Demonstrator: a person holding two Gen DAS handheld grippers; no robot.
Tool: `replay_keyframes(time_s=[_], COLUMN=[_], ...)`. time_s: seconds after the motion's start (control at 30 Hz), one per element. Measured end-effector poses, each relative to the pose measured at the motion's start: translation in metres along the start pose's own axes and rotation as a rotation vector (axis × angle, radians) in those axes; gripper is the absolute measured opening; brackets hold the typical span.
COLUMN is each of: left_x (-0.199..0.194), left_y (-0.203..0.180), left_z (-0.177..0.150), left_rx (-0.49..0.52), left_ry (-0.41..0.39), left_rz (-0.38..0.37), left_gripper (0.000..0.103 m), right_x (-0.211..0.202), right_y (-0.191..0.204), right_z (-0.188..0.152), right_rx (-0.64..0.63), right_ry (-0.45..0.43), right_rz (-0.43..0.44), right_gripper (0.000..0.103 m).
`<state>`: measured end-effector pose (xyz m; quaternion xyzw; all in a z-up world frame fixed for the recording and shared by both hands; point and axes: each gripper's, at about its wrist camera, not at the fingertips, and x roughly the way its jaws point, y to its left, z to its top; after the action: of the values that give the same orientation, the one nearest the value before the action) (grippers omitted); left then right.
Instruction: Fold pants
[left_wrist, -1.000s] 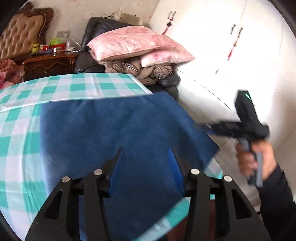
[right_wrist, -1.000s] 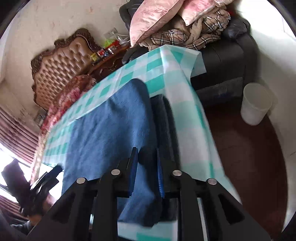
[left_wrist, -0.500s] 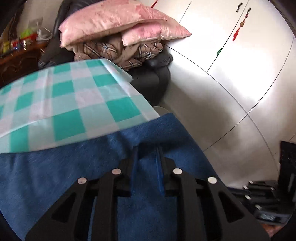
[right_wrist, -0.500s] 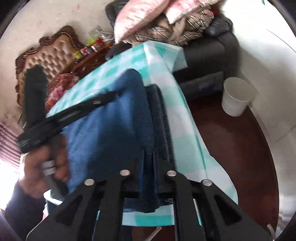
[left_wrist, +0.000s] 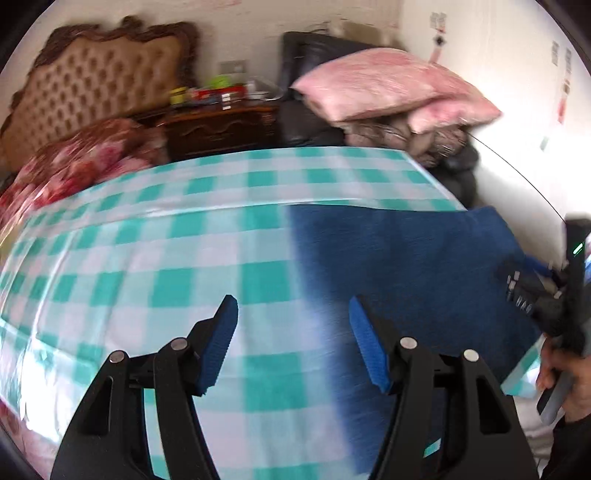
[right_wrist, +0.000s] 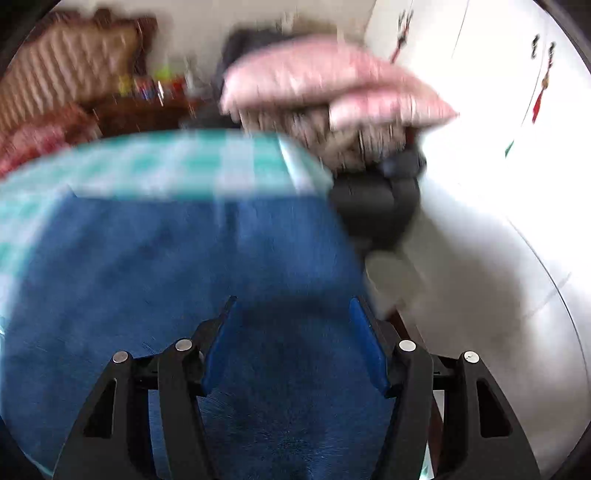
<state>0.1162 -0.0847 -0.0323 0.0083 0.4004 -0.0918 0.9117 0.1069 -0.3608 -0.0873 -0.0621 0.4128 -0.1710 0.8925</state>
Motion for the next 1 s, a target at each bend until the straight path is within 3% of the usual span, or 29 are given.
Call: replay_keyframes(time_s=[0.17, 0.3, 0.43, 0.57, 0.63, 0.73, 0.9, 1.0], left_x=[-0.018, -0.026, -0.028, -0.032, -0.035, -0.038, -0.04, -0.043], left_y=[0.034, 0.048, 0.056, 0.057, 0.057, 0.058, 0.057, 0.057], left_z=[-0.002, -0.004, -0.002, 0.0, 0.0, 0.001, 0.002, 0.004], left_rx=[-0.028, -0.043, -0.056, -0.06, -0.059, -0.064, -0.062, -0.062], left_ry=[-0.014, -0.022, -0.023, -0.028, -0.032, -0.037, -0.04, -0.047], left_rz=[0.09, 0.118, 0.134, 0.14, 0.143, 0.152, 0.163, 0.167], left_gripper=[0.063, 0.063, 0.063, 0.064, 0.064, 0.064, 0.064, 0.067], right_x=[0.001, -0.012, -0.008, 0.026, 0.035, 0.034, 0.011, 0.032], right_y=[-0.003, 0.005, 0.018, 0.015, 0.008, 0.006, 0.013, 0.013], right_z=[0.0, 0.024, 0.043, 0.046, 0.044, 0.044, 0.054, 0.056], right_rx=[0.053, 0.085, 0.072, 0.086, 0.103, 0.103, 0.073, 0.064], right_ry=[0.01, -0.037, -0.048, 0.054, 0.081, 0.103, 0.0, 0.065], right_rz=[-0.016, 0.022, 0.029, -0.006, 0.01, -0.009, 0.0, -0.051], right_gripper=[0.061, 0.061, 0.064, 0.066, 0.073, 0.073, 0.073, 0.075])
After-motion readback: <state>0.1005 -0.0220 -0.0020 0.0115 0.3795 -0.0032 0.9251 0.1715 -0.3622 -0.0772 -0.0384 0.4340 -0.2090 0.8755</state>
